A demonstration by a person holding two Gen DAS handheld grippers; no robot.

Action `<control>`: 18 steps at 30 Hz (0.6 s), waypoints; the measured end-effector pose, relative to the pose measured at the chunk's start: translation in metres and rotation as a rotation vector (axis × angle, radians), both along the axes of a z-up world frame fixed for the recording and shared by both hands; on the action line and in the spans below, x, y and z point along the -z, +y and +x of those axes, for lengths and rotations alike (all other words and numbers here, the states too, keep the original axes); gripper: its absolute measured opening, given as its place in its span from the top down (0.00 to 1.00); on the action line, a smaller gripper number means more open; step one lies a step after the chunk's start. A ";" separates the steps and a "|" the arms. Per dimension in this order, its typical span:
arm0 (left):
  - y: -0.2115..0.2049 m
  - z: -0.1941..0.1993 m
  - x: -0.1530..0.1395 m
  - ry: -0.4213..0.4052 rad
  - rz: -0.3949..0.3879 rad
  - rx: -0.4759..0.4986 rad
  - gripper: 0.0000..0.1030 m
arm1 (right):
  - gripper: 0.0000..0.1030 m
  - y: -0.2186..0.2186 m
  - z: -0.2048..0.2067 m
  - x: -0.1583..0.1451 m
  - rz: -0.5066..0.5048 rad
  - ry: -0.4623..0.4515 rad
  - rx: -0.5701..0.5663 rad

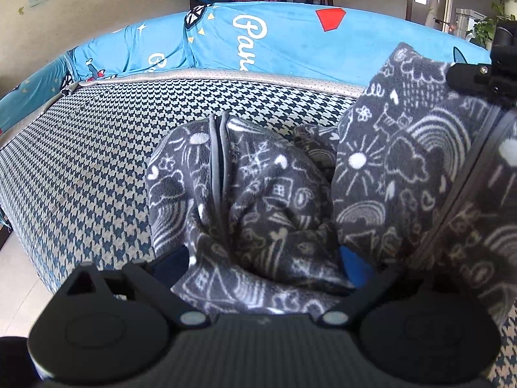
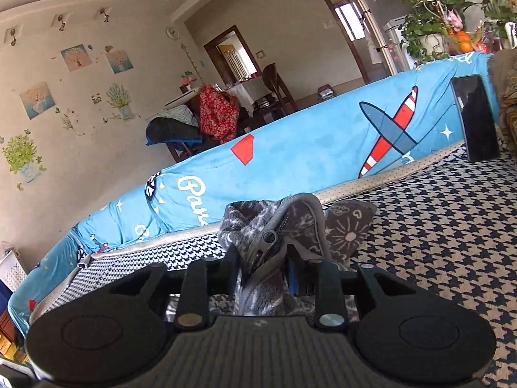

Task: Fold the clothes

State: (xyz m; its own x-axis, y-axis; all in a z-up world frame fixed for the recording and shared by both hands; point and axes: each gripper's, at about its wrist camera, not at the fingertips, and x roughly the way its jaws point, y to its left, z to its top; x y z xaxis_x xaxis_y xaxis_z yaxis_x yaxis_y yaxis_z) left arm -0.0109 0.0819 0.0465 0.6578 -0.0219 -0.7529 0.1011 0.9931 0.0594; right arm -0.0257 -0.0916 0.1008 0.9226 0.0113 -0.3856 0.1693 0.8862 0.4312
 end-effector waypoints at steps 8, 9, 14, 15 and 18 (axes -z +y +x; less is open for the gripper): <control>0.001 0.000 -0.023 -0.124 0.025 0.042 0.00 | 0.36 -0.026 -0.014 0.002 0.043 0.024 0.082; 0.001 0.003 -0.026 -0.129 0.021 0.047 0.00 | 0.35 -0.029 -0.015 0.004 0.053 0.036 0.092; 0.001 0.023 -0.035 -0.143 0.021 0.093 0.00 | 0.32 -0.043 -0.019 0.010 0.108 0.076 0.124; -0.001 0.026 -0.035 -0.139 0.029 0.109 0.00 | 0.30 -0.045 -0.019 0.011 0.115 0.083 0.127; -0.004 0.040 -0.032 -0.118 0.038 0.169 0.00 | 0.27 -0.046 -0.017 0.013 0.119 0.105 0.125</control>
